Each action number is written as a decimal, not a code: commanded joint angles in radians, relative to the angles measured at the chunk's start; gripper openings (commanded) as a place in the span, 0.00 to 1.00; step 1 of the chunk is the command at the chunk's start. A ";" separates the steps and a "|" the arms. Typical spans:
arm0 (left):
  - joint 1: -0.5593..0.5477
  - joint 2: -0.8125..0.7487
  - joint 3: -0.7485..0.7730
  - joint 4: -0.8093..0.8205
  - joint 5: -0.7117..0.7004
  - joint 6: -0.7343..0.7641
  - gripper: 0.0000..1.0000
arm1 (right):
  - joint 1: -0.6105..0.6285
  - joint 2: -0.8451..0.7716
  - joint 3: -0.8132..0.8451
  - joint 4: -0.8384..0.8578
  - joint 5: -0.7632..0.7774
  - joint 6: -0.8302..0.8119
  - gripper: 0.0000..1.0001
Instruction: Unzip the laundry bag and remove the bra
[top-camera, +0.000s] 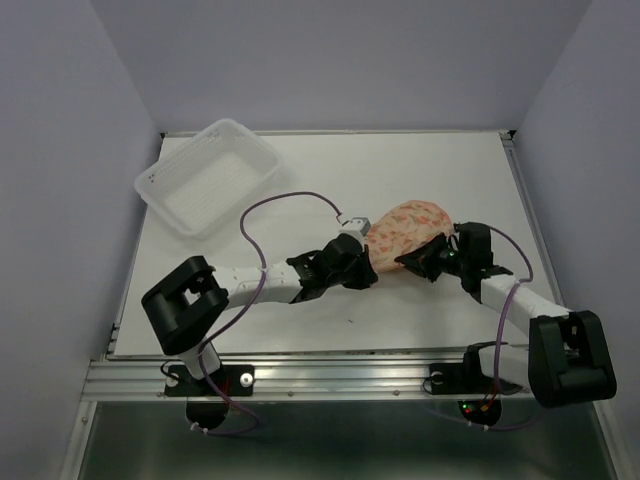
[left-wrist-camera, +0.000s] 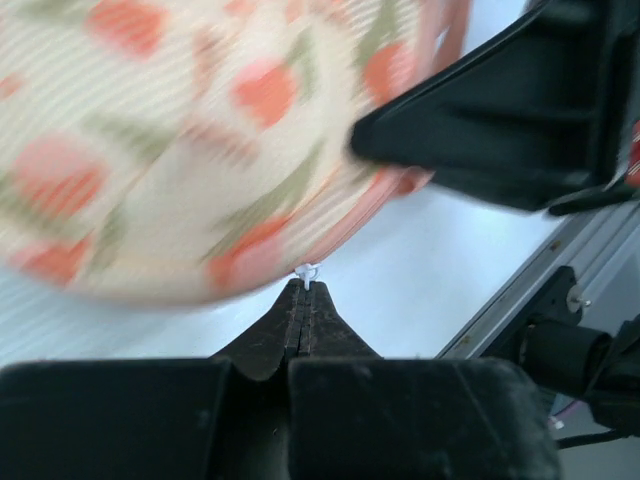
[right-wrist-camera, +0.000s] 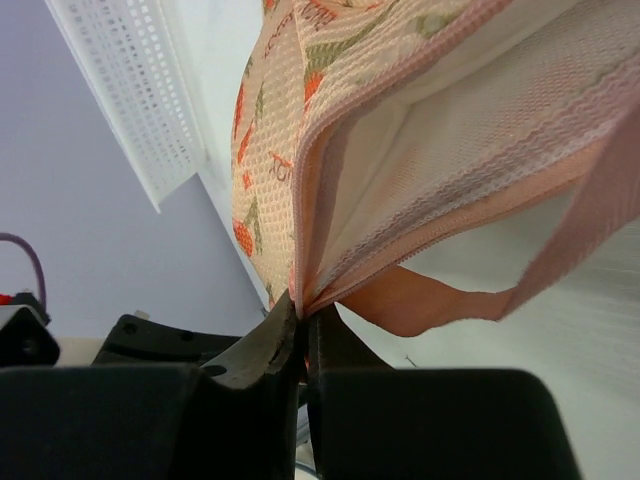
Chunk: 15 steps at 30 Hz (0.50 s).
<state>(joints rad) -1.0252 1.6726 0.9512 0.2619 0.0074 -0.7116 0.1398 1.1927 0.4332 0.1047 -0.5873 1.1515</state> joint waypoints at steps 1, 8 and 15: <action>0.043 -0.118 -0.110 -0.013 -0.072 0.020 0.00 | -0.075 0.007 0.058 -0.025 -0.066 -0.082 0.01; 0.129 -0.273 -0.290 -0.029 -0.098 0.026 0.00 | -0.140 0.111 0.160 -0.079 -0.248 -0.216 0.01; 0.177 -0.402 -0.411 -0.035 -0.121 -0.005 0.00 | -0.140 0.228 0.308 -0.150 -0.275 -0.314 0.01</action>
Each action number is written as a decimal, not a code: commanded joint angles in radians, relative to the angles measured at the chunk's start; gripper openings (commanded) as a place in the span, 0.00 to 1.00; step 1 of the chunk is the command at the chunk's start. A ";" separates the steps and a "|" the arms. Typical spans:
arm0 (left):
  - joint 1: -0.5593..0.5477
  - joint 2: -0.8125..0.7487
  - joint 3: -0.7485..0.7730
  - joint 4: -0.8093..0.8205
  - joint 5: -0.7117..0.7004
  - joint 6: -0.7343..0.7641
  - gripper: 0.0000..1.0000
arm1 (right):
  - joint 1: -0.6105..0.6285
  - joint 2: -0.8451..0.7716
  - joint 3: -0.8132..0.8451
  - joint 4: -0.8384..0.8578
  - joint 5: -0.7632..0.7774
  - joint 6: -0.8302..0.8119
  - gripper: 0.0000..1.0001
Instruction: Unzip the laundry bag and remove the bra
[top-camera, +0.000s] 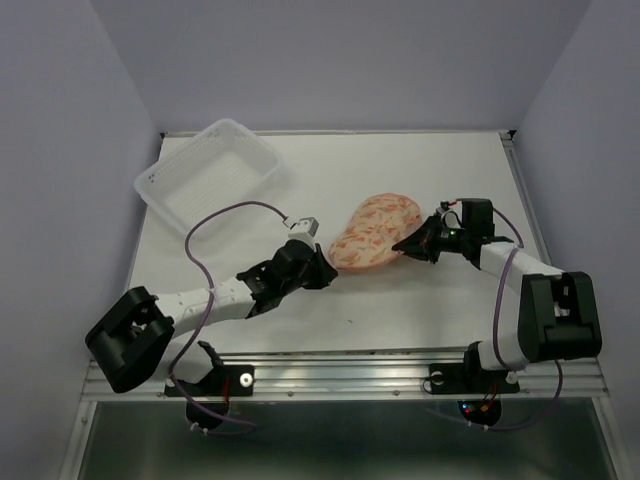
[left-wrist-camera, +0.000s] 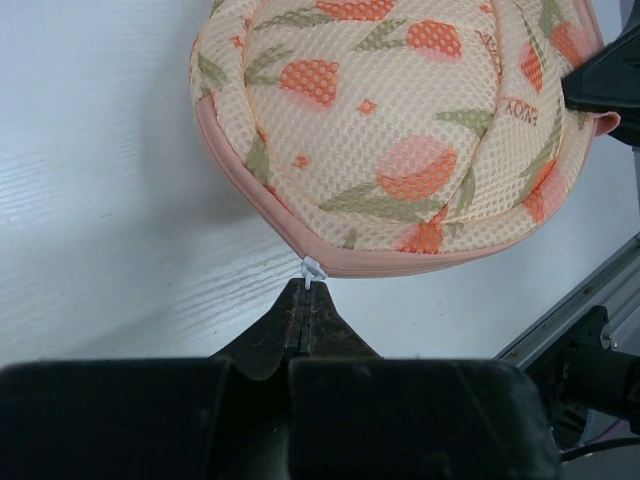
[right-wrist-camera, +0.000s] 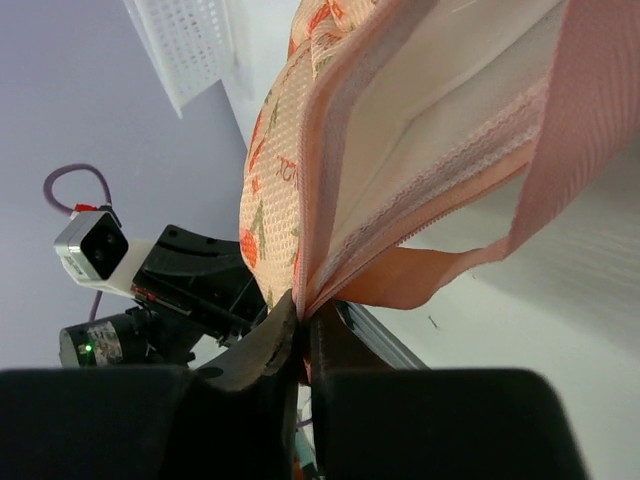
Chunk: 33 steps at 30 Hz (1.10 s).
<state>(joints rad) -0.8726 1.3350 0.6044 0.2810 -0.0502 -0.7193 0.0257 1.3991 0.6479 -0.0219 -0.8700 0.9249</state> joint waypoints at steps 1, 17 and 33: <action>0.024 -0.072 -0.069 -0.048 -0.060 -0.003 0.00 | -0.026 0.041 0.119 -0.035 0.020 -0.104 0.14; -0.072 0.211 0.310 0.015 0.081 -0.049 0.00 | -0.026 -0.250 -0.082 -0.055 0.172 0.026 1.00; -0.170 0.392 0.520 0.018 0.127 -0.063 0.00 | -0.006 -0.382 -0.269 0.094 0.270 0.253 0.95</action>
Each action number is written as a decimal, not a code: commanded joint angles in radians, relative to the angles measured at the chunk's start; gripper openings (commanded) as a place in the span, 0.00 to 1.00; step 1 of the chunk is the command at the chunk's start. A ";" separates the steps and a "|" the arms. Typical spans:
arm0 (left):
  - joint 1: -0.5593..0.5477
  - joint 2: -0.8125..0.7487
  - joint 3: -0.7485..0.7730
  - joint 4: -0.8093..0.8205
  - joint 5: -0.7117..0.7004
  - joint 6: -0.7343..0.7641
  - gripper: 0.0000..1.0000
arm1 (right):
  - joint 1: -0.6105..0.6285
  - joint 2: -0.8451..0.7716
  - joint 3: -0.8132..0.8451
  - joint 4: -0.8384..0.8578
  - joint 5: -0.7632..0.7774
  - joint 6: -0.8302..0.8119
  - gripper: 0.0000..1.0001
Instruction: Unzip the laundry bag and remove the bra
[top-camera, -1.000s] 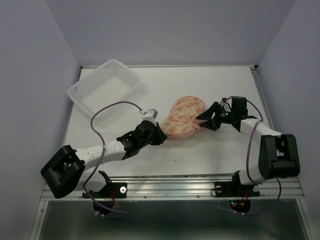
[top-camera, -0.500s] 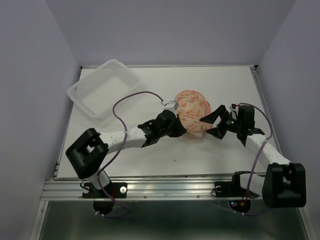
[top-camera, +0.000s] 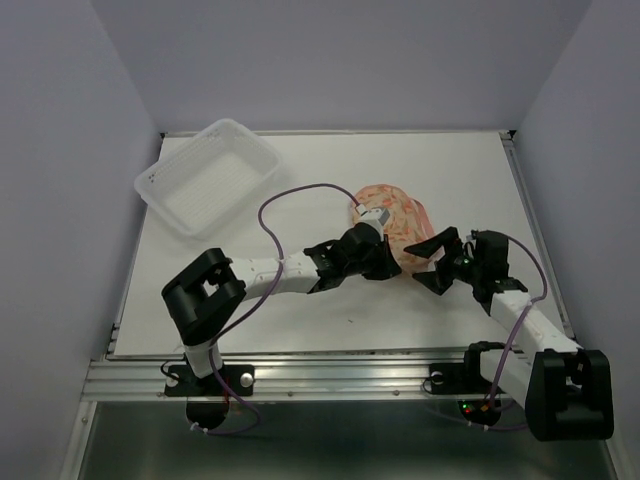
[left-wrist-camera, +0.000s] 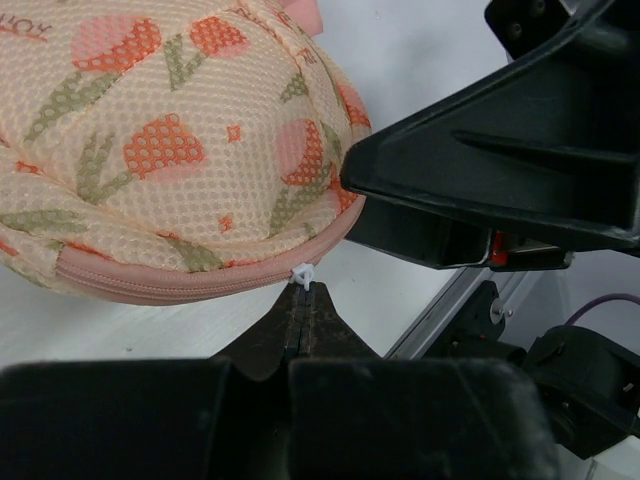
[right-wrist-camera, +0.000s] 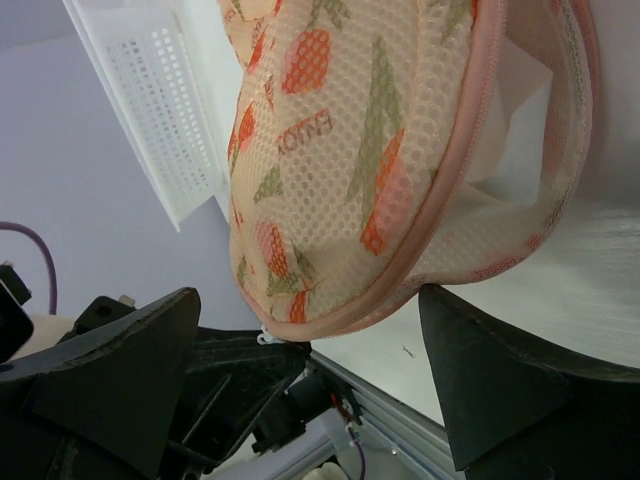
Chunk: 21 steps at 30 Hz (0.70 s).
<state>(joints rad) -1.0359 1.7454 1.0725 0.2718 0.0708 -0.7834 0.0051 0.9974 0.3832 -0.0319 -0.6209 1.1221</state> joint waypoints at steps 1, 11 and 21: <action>-0.009 -0.018 0.052 0.027 0.003 0.001 0.00 | 0.015 0.024 -0.007 0.113 0.024 0.068 0.95; -0.007 0.026 0.135 -0.043 -0.111 0.035 0.00 | 0.044 0.012 0.014 0.095 -0.008 0.094 0.98; -0.006 0.042 0.159 -0.040 -0.111 0.026 0.00 | 0.044 0.012 -0.001 0.093 0.035 0.108 0.98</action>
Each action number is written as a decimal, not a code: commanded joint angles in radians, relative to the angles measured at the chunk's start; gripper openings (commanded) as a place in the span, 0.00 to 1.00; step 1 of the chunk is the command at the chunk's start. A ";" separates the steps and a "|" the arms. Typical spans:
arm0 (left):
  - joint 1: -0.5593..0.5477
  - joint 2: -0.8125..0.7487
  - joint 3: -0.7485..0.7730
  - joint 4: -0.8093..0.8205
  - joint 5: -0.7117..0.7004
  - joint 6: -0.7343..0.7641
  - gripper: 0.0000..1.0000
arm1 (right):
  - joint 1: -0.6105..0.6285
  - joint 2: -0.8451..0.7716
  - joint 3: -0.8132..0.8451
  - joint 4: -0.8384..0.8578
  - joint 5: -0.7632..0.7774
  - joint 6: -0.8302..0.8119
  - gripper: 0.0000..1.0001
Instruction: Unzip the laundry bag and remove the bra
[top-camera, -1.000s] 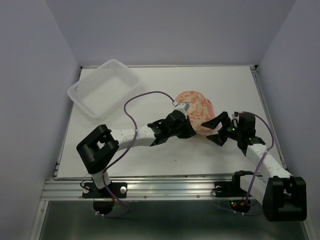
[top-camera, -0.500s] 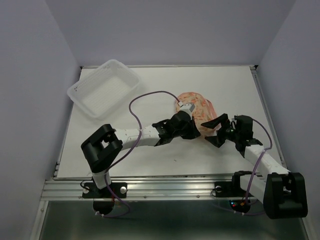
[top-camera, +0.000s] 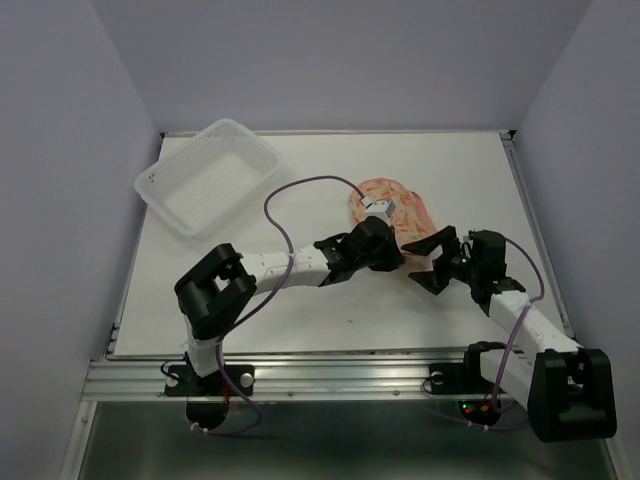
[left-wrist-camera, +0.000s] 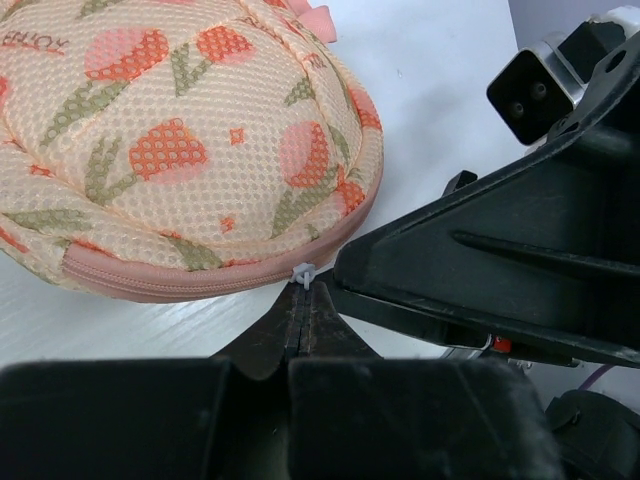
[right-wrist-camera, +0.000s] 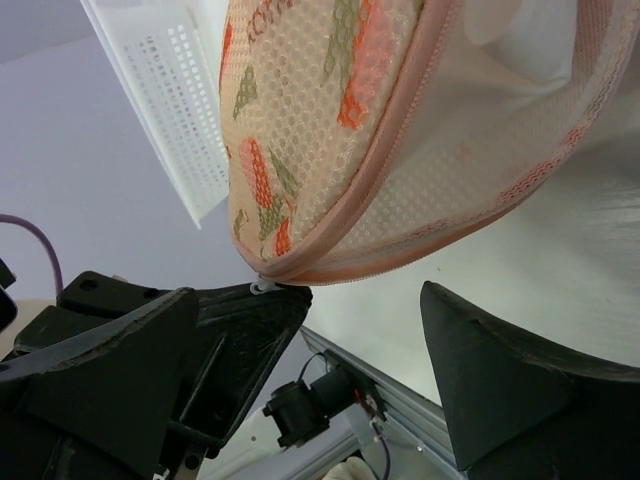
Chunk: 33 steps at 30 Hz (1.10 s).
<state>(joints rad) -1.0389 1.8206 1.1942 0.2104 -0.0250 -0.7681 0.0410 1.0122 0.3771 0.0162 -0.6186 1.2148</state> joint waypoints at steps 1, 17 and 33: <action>-0.004 -0.046 0.021 0.026 -0.010 0.012 0.00 | 0.008 0.017 0.006 0.050 0.048 0.012 0.96; 0.014 -0.233 -0.238 0.018 -0.046 0.050 0.00 | 0.008 0.132 0.057 0.111 -0.033 -0.049 0.01; 0.218 -0.471 -0.554 0.020 -0.090 0.107 0.00 | -0.010 0.197 0.212 -0.013 -0.260 -0.290 0.01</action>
<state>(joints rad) -0.8978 1.3777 0.6987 0.3283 0.0032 -0.7151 0.0574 1.2175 0.5331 0.0204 -0.8631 1.0199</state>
